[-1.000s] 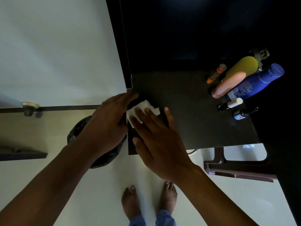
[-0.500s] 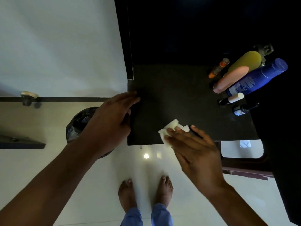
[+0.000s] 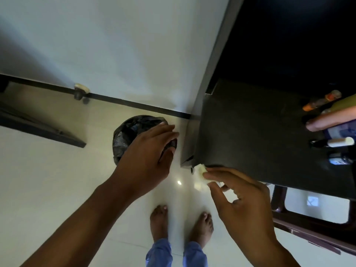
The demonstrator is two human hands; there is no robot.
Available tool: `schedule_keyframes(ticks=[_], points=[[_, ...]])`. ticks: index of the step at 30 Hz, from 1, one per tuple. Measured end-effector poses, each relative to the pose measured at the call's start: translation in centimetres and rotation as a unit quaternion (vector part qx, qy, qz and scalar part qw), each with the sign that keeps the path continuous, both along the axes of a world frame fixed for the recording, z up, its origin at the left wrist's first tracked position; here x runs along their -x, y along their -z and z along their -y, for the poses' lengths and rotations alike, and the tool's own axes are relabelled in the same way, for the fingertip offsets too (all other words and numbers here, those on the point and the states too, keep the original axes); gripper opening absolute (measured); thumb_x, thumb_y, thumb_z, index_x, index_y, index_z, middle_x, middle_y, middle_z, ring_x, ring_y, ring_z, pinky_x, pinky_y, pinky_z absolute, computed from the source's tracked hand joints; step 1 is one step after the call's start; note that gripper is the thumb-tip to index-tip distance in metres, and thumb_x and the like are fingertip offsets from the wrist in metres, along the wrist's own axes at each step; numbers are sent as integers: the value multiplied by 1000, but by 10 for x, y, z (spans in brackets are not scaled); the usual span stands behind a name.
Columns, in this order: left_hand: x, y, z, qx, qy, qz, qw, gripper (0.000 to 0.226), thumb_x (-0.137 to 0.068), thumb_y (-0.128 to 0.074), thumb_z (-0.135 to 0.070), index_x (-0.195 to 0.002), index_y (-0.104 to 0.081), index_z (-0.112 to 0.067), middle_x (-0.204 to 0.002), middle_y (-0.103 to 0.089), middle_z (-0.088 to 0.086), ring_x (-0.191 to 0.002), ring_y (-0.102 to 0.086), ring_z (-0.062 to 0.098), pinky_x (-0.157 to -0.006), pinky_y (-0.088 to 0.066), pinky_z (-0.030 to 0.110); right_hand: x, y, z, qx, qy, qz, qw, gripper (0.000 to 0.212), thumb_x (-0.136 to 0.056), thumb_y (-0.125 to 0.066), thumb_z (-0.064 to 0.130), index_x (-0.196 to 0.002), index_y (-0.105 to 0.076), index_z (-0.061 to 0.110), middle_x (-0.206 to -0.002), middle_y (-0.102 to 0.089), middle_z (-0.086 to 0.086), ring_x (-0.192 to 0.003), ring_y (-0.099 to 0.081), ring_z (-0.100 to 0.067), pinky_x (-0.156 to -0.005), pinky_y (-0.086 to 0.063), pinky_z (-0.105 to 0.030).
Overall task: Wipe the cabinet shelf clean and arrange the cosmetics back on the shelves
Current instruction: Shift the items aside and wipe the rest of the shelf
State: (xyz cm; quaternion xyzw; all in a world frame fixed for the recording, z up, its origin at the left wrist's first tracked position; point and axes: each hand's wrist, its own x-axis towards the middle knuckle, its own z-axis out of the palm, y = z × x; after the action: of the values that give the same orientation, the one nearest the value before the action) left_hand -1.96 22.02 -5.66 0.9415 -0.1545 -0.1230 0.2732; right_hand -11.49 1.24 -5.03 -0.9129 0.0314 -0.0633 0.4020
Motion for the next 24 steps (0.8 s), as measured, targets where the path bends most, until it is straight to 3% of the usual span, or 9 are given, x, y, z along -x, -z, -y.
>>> schedule_keyframes(ticks=[2, 4, 7, 10, 12, 14, 16, 20, 24], points=[[3, 3, -18, -10, -31, -3, 999, 41, -99, -58, -20, -140, -62, -22, -149, -55, -9, -144, -40, 5, -109, -20, 9, -12, 4, -21, -57, 6, -23, 998, 37, -80, -84, 16, -102, -72, 42, -96, -66, 40, -86, -69, -1, -72, -51, -4], [8, 6, -37, -25, -72, -4, 997, 38, -96, -61, -18, -134, -67, -20, -141, -63, -7, -136, -53, 9, -106, -31, 14, -25, 9, -44, -59, -1, -25, 998, 25, -83, -82, 14, -99, -77, 32, -97, -72, 25, -82, -68, -1, -72, -51, -3], [20, 10, -66, -33, -135, -12, 990, 33, -94, -67, -15, -126, -71, -17, -130, -71, -2, -98, -70, 14, -92, -44, 19, -45, 22, -80, -75, -21, -46, 996, 19, -89, -77, 12, -106, -78, 20, -105, -75, 9, -87, -68, 1, -81, -52, -4], [31, 13, -85, -50, -177, -26, 983, 34, -94, -67, -20, -128, -69, -21, -129, -71, -5, -66, -58, 12, -84, -43, 18, -69, 50, -112, -65, -33, -58, 996, 19, -93, -73, 10, -110, -78, 16, -109, -76, 4, -97, -69, -4, -88, -58, -16], [37, 13, -94, -59, -197, -41, 978, 36, -95, -65, -23, -131, -67, -23, -133, -69, -7, -78, -68, 21, -87, -43, 22, -84, 77, -131, -37, -30, -60, 997, 21, -91, -69, 4, -107, -78, 14, -105, -77, 2, -95, -70, -9, -87, -60, -26], [40, 13, -102, -60, -206, -43, 976, 36, -96, -64, -25, -132, -66, -23, -134, -68, -7, -85, -70, 22, -88, -43, 21, -99, 105, -147, -11, -33, -88, 996, 25, -90, -66, 2, -108, -78, 14, -104, -77, 0, -97, -70, -13, -89, -57, -24], [42, 14, -108, -58, -205, -42, 976, 37, -96, -64, -25, -133, -66, -22, -135, -68, -7, -90, -71, 18, -91, -40, 19, -109, 133, -157, 6, -51, -149, 987, 29, -90, -65, 4, -115, -76, 14, -112, -76, -2, -106, -69, -16, -92, -52, -20], [44, 18, -114, -51, -202, -44, 977, 37, -96, -64, -24, -134, -65, -21, -134, -68, -7, -98, -70, 16, -94, -38, 17, -112, 170, -165, 31, -87, -263, 960, 37, -89, -66, 8, -124, -71, 18, -127, -71, -4, -121, -64, -23, -104, -53, -35], [43, 20, -116, -43, -188, -35, 981, 37, -95, -66, -21, -131, -66, -19, -131, -70, -5, -107, -69, 15, -97, -37, 15, -96, 155, -164, 11, -99, -245, 964, 36, -92, -61, 10, -125, -70, 21, -128, -70, 1, -118, -66, -15, -104, -55, -37]])
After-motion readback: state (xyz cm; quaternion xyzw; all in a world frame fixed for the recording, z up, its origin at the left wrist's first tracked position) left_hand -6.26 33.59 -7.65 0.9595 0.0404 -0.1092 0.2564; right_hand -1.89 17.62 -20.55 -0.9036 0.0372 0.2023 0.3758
